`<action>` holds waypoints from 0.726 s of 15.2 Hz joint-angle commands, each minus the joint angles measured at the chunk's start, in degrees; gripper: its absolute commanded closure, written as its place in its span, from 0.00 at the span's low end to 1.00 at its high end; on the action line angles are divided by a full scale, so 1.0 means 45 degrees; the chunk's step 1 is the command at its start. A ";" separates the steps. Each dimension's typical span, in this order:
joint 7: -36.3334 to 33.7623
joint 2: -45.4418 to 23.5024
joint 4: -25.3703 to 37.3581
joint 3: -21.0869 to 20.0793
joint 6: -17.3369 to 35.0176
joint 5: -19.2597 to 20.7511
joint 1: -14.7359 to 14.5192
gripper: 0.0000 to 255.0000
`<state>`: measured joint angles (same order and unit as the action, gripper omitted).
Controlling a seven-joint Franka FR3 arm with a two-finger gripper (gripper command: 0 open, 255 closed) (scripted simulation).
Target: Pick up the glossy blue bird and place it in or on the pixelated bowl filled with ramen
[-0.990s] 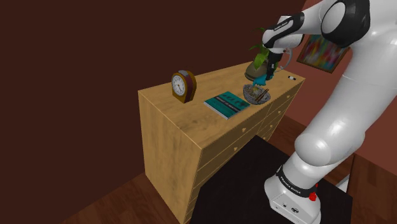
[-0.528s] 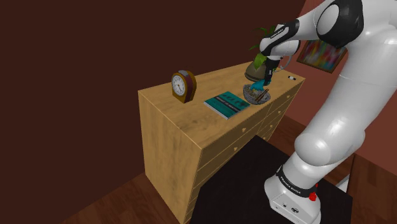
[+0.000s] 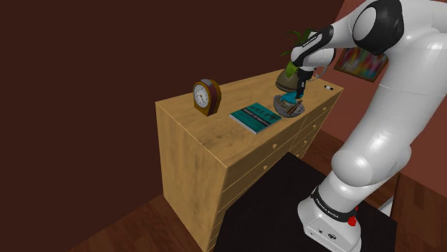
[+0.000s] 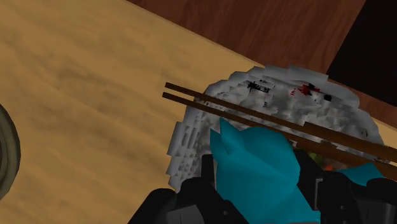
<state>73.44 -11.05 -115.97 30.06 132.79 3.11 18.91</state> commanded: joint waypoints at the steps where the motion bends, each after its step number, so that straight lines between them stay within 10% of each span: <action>1: -0.0001 -0.0002 -0.0001 -0.0001 0.0006 -0.0001 0.0000 1.00; 2: -0.0001 -0.0002 -0.0002 -0.0001 0.0006 -0.0001 0.0000 0.00; 11: -0.0396 0.1011 0.0517 0.0051 -0.1439 0.0578 -0.0295 0.00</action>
<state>72.03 -7.23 -114.31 30.33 127.75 5.30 17.85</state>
